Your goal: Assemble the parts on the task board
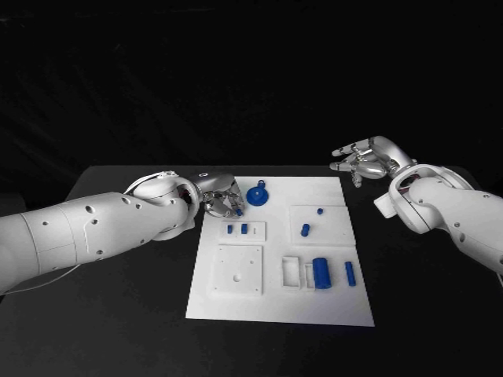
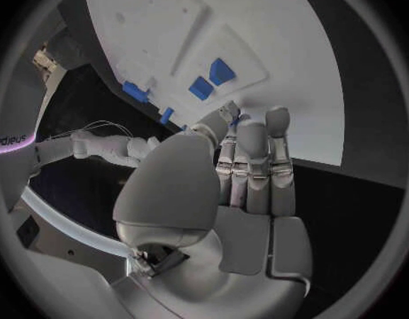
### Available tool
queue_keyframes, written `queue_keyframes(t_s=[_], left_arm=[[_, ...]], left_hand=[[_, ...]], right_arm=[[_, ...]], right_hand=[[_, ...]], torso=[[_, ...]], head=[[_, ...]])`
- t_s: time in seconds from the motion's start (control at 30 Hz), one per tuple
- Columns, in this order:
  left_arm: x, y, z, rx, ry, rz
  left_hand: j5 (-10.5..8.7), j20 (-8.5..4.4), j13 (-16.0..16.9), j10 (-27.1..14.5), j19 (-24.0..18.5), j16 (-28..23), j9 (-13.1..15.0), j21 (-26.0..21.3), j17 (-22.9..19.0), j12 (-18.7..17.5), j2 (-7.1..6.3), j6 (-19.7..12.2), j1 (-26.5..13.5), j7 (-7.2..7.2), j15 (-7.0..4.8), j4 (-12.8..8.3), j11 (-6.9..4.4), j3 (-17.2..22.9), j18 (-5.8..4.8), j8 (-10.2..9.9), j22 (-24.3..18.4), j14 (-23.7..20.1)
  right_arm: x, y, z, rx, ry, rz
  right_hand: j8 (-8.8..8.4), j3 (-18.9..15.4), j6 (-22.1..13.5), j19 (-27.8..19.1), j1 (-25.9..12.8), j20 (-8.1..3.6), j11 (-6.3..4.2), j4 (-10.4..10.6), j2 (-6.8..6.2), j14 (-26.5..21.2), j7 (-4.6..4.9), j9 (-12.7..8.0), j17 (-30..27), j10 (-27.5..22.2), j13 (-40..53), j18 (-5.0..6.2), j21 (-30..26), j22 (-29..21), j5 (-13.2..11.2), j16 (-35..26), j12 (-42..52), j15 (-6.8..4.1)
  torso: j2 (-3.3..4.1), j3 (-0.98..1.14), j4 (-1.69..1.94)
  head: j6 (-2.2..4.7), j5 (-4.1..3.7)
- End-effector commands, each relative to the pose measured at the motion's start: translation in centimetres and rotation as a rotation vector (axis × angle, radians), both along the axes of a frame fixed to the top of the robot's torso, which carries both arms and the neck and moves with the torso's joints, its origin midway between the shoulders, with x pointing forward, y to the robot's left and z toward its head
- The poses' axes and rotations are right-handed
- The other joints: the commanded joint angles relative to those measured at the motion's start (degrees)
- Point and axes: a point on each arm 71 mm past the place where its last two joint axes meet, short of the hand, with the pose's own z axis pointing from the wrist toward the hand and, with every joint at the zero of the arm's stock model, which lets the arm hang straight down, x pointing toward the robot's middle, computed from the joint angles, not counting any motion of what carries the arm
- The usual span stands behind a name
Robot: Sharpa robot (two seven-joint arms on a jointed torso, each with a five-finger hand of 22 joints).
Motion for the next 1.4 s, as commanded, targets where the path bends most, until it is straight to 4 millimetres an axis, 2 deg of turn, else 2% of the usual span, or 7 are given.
queue_keyframes(t_s=[0.03, 0.13, 0.23, 0.6, 0.77, 1.4], left_arm=[[-0.03, -0.17, -0.16, 0.012, 0.01, -0.008], [0.02, -0.18, -0.17, 0.012, 0.01, -0.008], [0.06, -0.28, -0.19, 0.012, 0.01, -0.009], [0.04, -0.79, -0.58, 0.014, 0.019, -0.019], [0.06, -0.94, -0.67, 0.016, 0.021, -0.019], [-0.02, -0.93, -1.09, 0.054, 0.046, -0.022]], left_hand=[[-0.19, -0.06, 0.1, 0.0, -0.5, 0.2, 0.1, 0.3, -0.1, 0.0, -0.13, 0.2, 0.0, 0.04, 0.19, -0.4, 0.09, 0.1, 0.42, 0.3, 1.1, 0.0], [-0.21, -0.04, 0.1, -0.1, -0.6, 0.2, 0.1, 0.3, -0.1, 0.0, -0.14, 0.2, 0.0, 0.04, 0.21, -0.4, 0.1, 0.1, 0.45, 0.3, 1.1, 0.0], [-0.21, -0.04, 0.1, -0.1, -0.6, 0.2, 0.1, 0.3, -0.1, 0.0, -0.14, 0.2, 0.0, 0.04, 0.21, -0.4, 0.1, 0.1, 0.45, 0.3, 1.1, 0.0], [-0.33, -0.01, 0.1, -0.1, -0.6, 0.2, 0.1, 0.3, -0.1, 0.0, -0.08, 0.2, 0.0, 0.03, 0.21, -0.3, 0.08, 0.1, 0.48, 0.3, 1.1, 0.0], [-0.33, -0.01, 0.1, -0.1, -0.6, 0.2, 0.1, 0.3, -0.1, 0.0, -0.08, 0.2, 0.0, 0.03, 0.21, -0.3, 0.08, 0.1, 0.48, 0.3, 1.1, 0.0], [-0.59, 0.02, 0.1, 0.1, -0.8, 0.2, 0.0, 0.4, -0.2, 0.0, -0.08, 0.6, 0.0, -0.06, 0.2, -0.6, 0.02, -0.4, 0.42, 0.3, 1.1, -0.2]], right_arm=[[-0.05, 0.05, 0.05, 0.004, -0.006, 0.009], [-0.05, 0.09, 0.04, 0.004, -0.006, 0.01], [-0.05, 0.14, 0.03, 0.004, -0.006, 0.011], [-0.08, 0.17, -0.01, 0.005, -0.005, 0.013], [-0.1, 0.19, 0.0, 0.005, -0.005, 0.014], [-0.15, 0.15, 0.03, 0.004, -0.003, 0.014]], right_hand=[[0.3, 0.3, 0.4, 2.1, -0.5, 0.29, -0.05, 0.0, -0.11, 0.1, -0.02, 0.1, 0.0, 0.3, -0.1, 2.14, -0.2, 0.0, 0.3, 0.3, -0.2, 0.02], [0.3, 0.3, 0.4, 2.1, -0.5, 0.29, -0.05, 0.0, -0.11, 0.1, -0.02, 0.1, 0.0, 0.3, -0.1, 2.14, -0.2, 0.0, 0.3, 0.3, -0.2, 0.02], [0.3, 0.3, 0.4, 2.1, -0.5, 0.29, -0.05, 0.0, -0.11, 0.1, -0.02, 0.1, 0.0, 0.3, -0.1, 2.14, -0.2, 0.0, 0.3, 0.3, -0.2, 0.02], [0.3, 0.3, 0.4, 2.1, -0.5, 0.29, -0.05, 0.0, -0.11, 0.1, -0.02, 0.1, 0.0, 0.3, -0.1, 2.14, -0.2, 0.0, 0.3, 0.3, -0.2, 0.02], [0.3, 0.3, 0.4, 2.1, -0.5, 0.29, -0.05, 0.0, -0.11, 0.1, -0.02, 0.1, 0.0, 0.3, -0.1, 2.14, -0.2, 0.0, 0.3, 0.3, -0.2, 0.02], [0.3, 0.4, 0.5, 2.1, -0.6, 0.28, -0.06, -0.1, -0.05, 0.1, -0.04, 0.1, -0.1, 0.3, -0.1, 2.14, -0.3, -0.1, 0.3, 0.3, -0.2, 0.0]], torso=[[0.01, 0.03, 0.0], [-0.02, 0.03, 0.0], [0.0, -0.01, -0.01], [0.02, 0.03, -0.01], [0.02, 0.09, 0.0], [0.0, 0.0, 0.04]], head=[[0.09, 0.02], [0.63, -0.25], [0.77, -0.41], [0.21, -0.48], [0.29, -0.4], [0.24, -0.33]])
